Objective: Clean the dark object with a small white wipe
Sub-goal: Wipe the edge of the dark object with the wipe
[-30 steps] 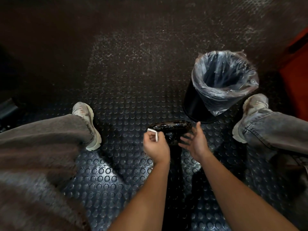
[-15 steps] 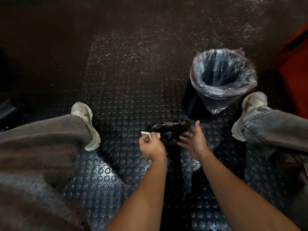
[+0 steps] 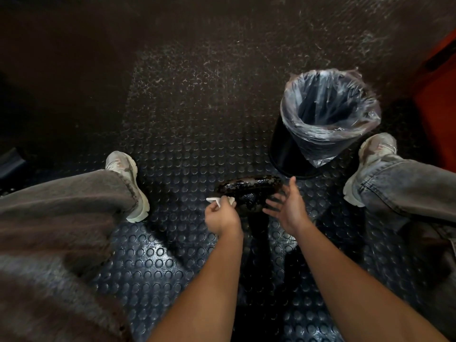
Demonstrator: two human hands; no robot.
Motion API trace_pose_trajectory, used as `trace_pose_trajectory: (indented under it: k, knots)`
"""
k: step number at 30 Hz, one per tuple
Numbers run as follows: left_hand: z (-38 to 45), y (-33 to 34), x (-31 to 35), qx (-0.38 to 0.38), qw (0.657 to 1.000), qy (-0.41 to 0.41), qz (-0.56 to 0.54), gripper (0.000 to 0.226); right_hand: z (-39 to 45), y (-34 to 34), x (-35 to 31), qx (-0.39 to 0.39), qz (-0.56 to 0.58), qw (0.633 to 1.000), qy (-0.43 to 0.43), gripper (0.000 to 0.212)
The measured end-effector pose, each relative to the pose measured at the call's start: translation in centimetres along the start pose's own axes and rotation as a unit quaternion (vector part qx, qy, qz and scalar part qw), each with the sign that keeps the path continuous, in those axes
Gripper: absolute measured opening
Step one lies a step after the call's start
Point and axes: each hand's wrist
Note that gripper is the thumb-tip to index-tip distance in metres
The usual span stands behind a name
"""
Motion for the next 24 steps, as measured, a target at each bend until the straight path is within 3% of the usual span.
trace_pose_trajectory:
  k: [2, 5, 9, 11, 13, 16, 18, 20, 24]
  knots:
    - [-0.8, 0.2, 0.3, 0.024, 0.995, 0.091, 0.042, 0.013, 0.1, 0.1, 0.0, 0.000, 0.004, 1.000, 0.004, 0.080]
    - [-1.4, 0.1, -0.2, -0.006, 0.970, 0.228, 0.081, 0.017, 0.1, 0.1, 0.0, 0.001, 0.012, 1.000, 0.008, 0.079]
    - [-0.6, -0.2, -1.1, -0.054, 0.947, 0.281, 0.148, 0.021, 0.3, 0.1, 0.0, 0.002, 0.012, 1.000, 0.013, 0.081]
    - [0.1, -0.2, -1.5, -0.059, 0.951, 0.243, 0.182, 0.013, 0.3, 0.0, 0.1, 0.001, 0.009, 1.000, 0.013, 0.083]
    - [0.7, -0.1, -1.5, -0.037, 0.970, 0.144, 0.193, 0.011, 0.3, -0.1, 0.1, -0.002, 0.008, 1.000, 0.010, 0.083]
    - [1.2, 0.1, -0.6, -0.055, 0.994, -0.066, 0.074, 0.015, 0.5, -0.3, 0.1, -0.008, 0.005, 1.000, 0.005, 0.082]
    - [1.0, 0.1, 0.1, -0.059, 0.992, -0.115, -0.002, 0.016, 0.6, -0.3, 0.2, -0.007, 0.005, 1.000, 0.005, 0.083]
    - [0.5, 0.0, 0.3, -0.030, 0.998, -0.049, 0.000, 0.014, 0.5, -0.3, 0.2, -0.006, 0.004, 1.000, 0.005, 0.084]
    - [-1.0, 0.3, -0.2, -0.013, 0.976, 0.198, 0.090, 0.015, 0.4, -0.2, 0.2, -0.006, 0.006, 1.000, 0.003, 0.084]
Point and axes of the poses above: each hand's wrist, its own z-axis towards the middle knuckle, its own y-axis out of the palm, x = y × z, and after that the axes turned 8 degrees about x, right-handed
